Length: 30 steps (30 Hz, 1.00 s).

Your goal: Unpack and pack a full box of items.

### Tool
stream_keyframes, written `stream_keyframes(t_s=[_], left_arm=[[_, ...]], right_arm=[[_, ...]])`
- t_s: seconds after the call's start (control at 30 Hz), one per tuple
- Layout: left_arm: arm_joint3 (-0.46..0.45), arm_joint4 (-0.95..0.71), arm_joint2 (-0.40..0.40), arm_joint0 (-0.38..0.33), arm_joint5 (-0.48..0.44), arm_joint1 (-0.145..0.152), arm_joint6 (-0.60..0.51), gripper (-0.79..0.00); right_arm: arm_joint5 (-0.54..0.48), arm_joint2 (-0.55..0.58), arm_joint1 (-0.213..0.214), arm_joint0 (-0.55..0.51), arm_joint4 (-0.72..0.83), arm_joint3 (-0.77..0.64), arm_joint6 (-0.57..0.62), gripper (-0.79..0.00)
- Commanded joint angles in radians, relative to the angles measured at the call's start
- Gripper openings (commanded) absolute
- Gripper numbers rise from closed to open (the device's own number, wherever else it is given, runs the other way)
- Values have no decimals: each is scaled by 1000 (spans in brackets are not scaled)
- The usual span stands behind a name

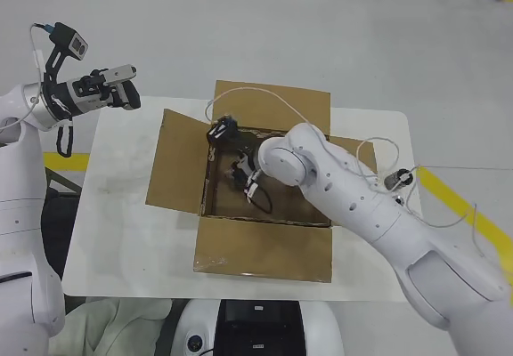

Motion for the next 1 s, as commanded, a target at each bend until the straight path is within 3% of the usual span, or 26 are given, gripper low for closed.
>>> stream_keyframes(t_s=[0.0,0.47,0.73,0.97], left_arm=[[0,0,0,0,0,0,0,0],[0,0,0,0,0,0,0,0],[0,0,0,0,0,0,0,0],[0,0,0,0,0,0,0,0]], right_arm=[[3,36,18,-26,-17,-63,16,-317],[-73,347,148,-301,-115,-499,135,-305],[-148,532,202,-480,-129,-690,163,-228],[-171,702,239,-621,-162,-813,189,-259]])
